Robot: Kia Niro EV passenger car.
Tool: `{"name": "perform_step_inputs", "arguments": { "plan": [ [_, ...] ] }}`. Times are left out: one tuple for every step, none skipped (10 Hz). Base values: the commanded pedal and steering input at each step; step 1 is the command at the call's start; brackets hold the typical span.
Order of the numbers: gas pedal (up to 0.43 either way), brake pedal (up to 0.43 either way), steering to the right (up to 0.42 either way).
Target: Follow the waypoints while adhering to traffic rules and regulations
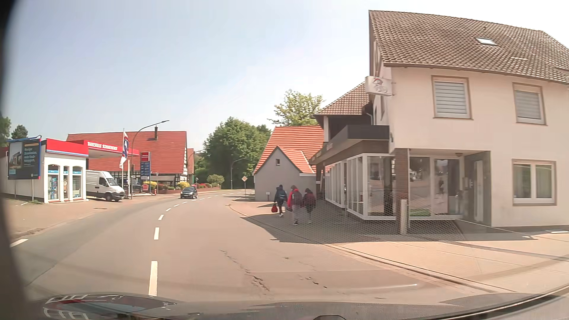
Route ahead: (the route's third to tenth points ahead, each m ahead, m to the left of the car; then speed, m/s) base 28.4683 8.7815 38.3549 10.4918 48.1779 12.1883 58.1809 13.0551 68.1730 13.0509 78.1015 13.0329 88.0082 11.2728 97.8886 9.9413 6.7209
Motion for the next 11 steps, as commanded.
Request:
{"name": "perform_step_inputs", "arguments": {
  "plan": [
    [0.378, 0.000, -0.270],
    [0.378, 0.000, -0.217],
    [0.378, 0.000, -0.171],
    [0.378, 0.000, -0.154],
    [0.378, 0.000, -0.130],
    [0.378, 0.000, -0.119],
    [0.378, 0.000, -0.106],
    [0.378, 0.000, -0.093],
    [0.378, 0.000, -0.081],
    [0.378, 0.000, -0.066],
    [0.378, 0.000, -0.054]
  ]
}}
